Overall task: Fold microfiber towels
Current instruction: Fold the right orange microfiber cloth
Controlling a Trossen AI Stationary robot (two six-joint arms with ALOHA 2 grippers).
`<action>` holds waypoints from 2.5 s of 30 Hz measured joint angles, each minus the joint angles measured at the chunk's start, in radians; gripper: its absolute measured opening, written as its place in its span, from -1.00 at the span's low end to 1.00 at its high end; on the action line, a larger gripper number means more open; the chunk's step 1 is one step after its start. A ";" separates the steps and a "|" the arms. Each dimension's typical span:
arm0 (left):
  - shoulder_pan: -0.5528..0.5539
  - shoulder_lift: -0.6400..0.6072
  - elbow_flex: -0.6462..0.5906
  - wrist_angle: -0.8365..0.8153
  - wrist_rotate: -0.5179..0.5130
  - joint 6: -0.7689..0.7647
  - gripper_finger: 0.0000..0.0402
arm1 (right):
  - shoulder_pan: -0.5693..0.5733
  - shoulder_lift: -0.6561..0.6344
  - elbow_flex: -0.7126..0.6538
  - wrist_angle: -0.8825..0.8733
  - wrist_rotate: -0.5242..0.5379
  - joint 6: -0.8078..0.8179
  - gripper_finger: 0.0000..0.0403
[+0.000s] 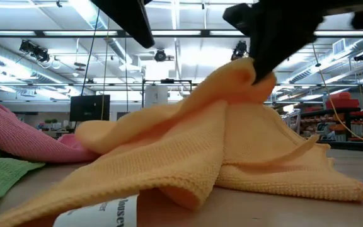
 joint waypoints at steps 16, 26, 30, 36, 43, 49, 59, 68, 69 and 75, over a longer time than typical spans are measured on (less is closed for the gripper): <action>-0.143 0.083 -0.145 0.012 -0.182 -0.051 -0.26 | 0.051 -0.001 -0.048 0.151 -0.076 0.088 -0.95; -0.140 0.083 -0.249 0.067 -0.191 -0.109 -0.11 | 0.043 -0.001 -0.048 0.169 -0.076 0.093 -0.95; -0.142 0.083 -0.285 0.080 -0.191 -0.105 -0.17 | 0.044 -0.001 -0.048 0.171 -0.076 0.094 -0.95; -0.141 0.083 -0.341 0.119 -0.191 -0.052 -0.24 | 0.042 -0.001 -0.048 0.189 -0.075 0.090 -0.95; -0.140 0.083 -0.378 0.132 -0.264 -0.044 -0.29 | 0.042 -0.001 -0.048 0.195 -0.075 0.087 -0.95; -0.135 0.082 -0.400 0.178 -0.267 -0.040 -0.37 | 0.042 -0.001 -0.048 0.195 -0.075 0.087 -0.95; -0.133 0.082 -0.384 0.212 -0.270 -0.055 -0.90 | 0.030 -0.001 -0.048 0.195 -0.074 0.095 -0.95; -0.175 0.052 -0.169 -0.038 -0.225 -0.051 -0.94 | 0.073 -0.077 -0.028 0.164 -0.073 0.136 -0.95; -0.182 0.049 -0.124 -0.061 -0.200 -0.052 -0.96 | 0.084 -0.096 -0.020 0.161 -0.080 0.145 -0.95; -0.212 0.016 0.135 -0.147 -0.030 -0.033 -0.90 | 0.144 -0.228 0.039 0.195 -0.219 0.245 -0.95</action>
